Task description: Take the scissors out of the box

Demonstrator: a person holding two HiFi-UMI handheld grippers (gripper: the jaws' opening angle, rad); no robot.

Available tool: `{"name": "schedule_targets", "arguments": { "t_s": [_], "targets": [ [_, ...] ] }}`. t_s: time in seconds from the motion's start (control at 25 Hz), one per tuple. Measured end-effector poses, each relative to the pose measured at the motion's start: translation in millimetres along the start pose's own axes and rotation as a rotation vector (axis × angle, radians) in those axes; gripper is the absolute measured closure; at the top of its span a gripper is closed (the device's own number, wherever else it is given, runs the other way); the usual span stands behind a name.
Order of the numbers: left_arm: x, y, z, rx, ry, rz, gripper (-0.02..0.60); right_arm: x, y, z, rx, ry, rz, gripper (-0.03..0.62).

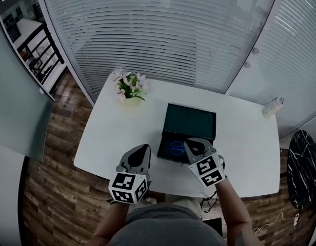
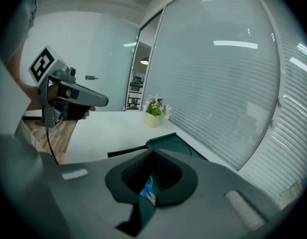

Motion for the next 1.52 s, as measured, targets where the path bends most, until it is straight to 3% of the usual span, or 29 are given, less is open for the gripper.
{"name": "schedule_targets", "arguments": {
  "t_s": [0.16, 0.44, 0.48, 0.52, 0.8, 1.2, 1.52],
  "targets": [
    [0, -4, -6, -0.014, 0.029, -0.014, 0.575, 28, -21, 0, -0.042, 0.102, -0.135, 0.583],
    [2, -7, -10, -0.017, 0.047, -0.032, 0.575, 64, -46, -2, -0.093, 0.239, -0.28, 0.583],
    [3, -7, -10, -0.018, 0.049, -0.032, 0.575, 68, -48, -3, -0.099, 0.262, -0.3, 0.571],
    [3, -8, -11, -0.018, 0.051, -0.031, 0.576, 71, -50, -4, -0.109, 0.287, -0.321, 0.517],
    [1, -11, -13, -0.027, 0.069, -0.034, 0.575, 87, -70, -12, -0.205, 0.431, -0.452, 0.45],
    [-2, -12, -15, -0.036, 0.09, -0.028, 0.577, 101, -84, -18, -0.276, 0.462, -0.516, 0.476],
    [-4, -11, -17, -0.034, 0.095, -0.019, 0.575, 102, -84, -22, -0.275, 0.482, -0.529, 0.491]
  ]
}}
Point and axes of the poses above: the fingertips, and each gripper's own axes: x forward along the fingers, z to its right, y out of its top, the point moved 6 cm from there along -x, backward along the fingers, and after that the axes turned 3 degrees about x, right-handed, at the moved point
